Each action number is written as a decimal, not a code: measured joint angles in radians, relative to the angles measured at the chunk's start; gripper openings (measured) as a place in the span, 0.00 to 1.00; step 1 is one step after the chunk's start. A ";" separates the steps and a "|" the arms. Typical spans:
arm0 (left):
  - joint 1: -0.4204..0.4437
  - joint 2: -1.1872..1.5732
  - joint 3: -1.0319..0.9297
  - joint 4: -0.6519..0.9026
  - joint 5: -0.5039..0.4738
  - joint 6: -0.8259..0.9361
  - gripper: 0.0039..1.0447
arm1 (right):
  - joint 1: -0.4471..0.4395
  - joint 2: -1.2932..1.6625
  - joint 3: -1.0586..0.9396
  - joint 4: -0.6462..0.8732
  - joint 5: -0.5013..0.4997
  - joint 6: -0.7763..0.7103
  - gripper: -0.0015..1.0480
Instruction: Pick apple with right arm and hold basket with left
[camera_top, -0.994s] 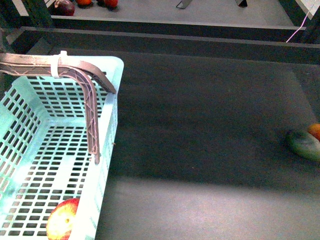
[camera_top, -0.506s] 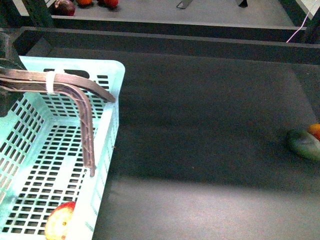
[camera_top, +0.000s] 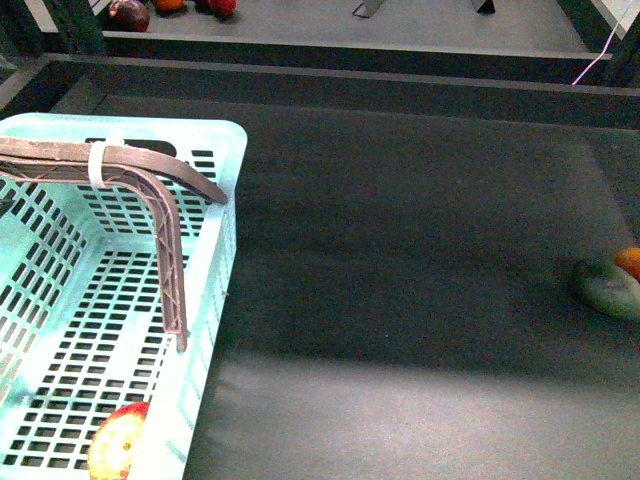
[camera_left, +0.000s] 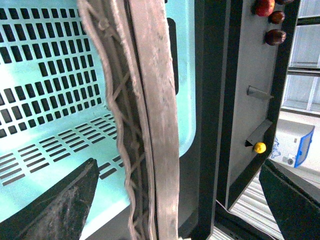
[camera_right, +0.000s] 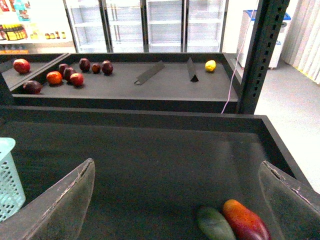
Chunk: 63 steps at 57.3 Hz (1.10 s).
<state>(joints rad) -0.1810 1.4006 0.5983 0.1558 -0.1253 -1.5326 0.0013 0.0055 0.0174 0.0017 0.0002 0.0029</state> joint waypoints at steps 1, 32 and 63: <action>-0.004 -0.020 -0.010 -0.008 -0.008 -0.002 0.94 | 0.000 0.000 0.000 0.000 0.000 0.000 0.92; -0.040 -0.294 -0.277 0.314 -0.082 0.406 0.78 | 0.000 0.000 0.000 0.000 0.000 0.000 0.92; 0.167 -0.639 -0.574 0.573 0.115 1.514 0.03 | 0.000 0.000 0.000 0.000 0.000 0.000 0.92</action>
<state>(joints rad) -0.0143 0.7616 0.0246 0.7292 -0.0105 -0.0181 0.0013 0.0051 0.0174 0.0013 0.0002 0.0029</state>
